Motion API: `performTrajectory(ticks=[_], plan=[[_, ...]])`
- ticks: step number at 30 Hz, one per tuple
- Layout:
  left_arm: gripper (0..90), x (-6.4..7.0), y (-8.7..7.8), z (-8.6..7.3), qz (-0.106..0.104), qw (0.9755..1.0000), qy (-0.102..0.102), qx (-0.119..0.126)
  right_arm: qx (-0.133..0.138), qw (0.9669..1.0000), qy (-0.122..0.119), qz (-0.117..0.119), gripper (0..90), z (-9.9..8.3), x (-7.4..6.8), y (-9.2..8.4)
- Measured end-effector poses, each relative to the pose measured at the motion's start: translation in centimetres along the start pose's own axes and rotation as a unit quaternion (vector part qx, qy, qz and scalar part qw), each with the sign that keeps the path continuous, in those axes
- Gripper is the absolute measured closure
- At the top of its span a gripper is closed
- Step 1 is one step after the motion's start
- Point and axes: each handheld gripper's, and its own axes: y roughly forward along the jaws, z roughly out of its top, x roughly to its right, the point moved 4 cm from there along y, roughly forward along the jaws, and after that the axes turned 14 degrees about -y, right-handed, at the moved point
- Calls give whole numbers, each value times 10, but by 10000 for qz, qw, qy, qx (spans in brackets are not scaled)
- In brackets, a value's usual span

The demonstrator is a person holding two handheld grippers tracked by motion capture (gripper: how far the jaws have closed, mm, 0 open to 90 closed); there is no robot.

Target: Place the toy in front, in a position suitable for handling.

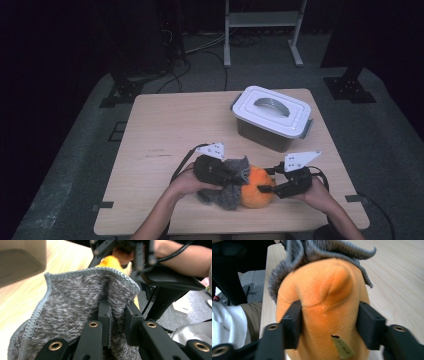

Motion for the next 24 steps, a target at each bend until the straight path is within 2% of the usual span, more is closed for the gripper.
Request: performTrajectory(ticks=[3, 7, 9, 16, 24], plan=[[776, 10, 9, 7, -107, 9998, 175, -55, 47, 9999, 126, -55, 474, -2, 3, 0], [777, 16, 20, 11, -64, 9991, 365, -223, 8, 10000, 59, -35, 492, 0, 4, 2], [777, 14, 21, 9, -86, 9992, 319, -221, 13, 10000, 11, -25, 509, -2, 4, 1], [780, 9, 11, -6, 127, 9987, 350, -362, 8, 9999, -136, -7, 533, -5, 4, -1], [779, -4, -6, -25, 466, 9973, 235, -517, 29, 10000, -56, -42, 533, -7, 6, -2]])
